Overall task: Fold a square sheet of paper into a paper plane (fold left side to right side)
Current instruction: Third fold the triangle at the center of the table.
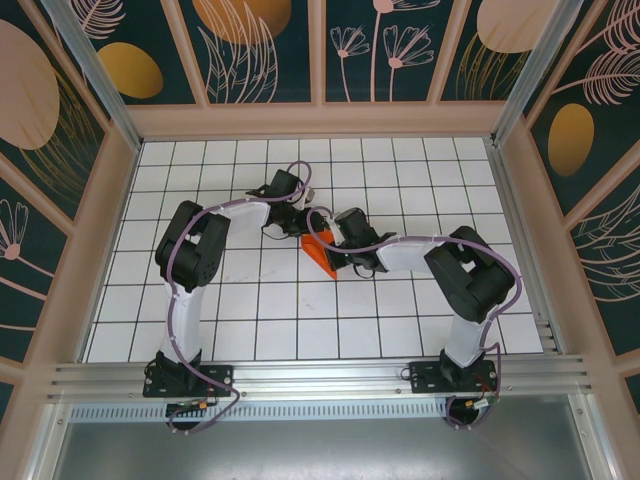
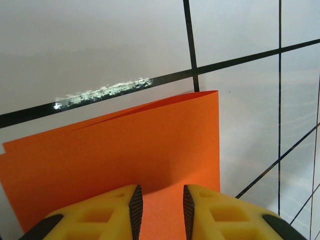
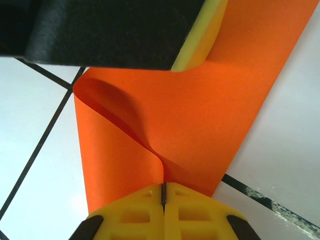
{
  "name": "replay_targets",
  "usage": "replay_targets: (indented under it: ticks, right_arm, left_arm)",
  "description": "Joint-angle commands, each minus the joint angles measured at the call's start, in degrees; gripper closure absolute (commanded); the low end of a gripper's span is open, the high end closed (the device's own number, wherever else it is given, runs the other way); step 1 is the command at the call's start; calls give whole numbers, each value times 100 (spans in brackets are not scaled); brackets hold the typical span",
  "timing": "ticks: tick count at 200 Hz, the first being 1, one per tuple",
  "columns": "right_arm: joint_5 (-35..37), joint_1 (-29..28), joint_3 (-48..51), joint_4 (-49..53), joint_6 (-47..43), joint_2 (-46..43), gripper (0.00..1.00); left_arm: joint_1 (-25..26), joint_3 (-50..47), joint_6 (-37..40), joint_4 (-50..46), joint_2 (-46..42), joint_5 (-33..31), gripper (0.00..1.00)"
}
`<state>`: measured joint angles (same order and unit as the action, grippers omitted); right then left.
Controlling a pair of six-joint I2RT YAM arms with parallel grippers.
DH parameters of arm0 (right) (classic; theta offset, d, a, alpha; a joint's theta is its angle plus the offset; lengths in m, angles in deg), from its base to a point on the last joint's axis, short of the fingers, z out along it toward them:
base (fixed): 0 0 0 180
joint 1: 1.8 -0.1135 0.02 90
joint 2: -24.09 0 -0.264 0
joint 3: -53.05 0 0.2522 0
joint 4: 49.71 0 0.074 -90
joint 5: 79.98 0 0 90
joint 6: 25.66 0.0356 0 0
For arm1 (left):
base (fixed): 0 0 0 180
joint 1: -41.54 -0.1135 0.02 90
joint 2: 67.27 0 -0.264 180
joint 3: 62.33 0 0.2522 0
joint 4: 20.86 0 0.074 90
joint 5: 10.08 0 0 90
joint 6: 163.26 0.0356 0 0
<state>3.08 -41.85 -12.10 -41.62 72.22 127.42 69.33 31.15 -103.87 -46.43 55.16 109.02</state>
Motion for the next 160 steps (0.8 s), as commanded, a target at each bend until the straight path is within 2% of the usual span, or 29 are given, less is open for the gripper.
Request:
replay_targets:
  ticks: [1,92,160]
  right_arm:
    - [80,44,-169,152,80,116,100]
    - [131,46,-7,245,177,111,100]
    - [70,41,30,475,157,223,100]
  left_arm:
    - [93,-1,116,-260,272,-191,69]
    - [95,-2,107,-252,247,-186,68]
    - [51,253,198,-489,-130,-312,65]
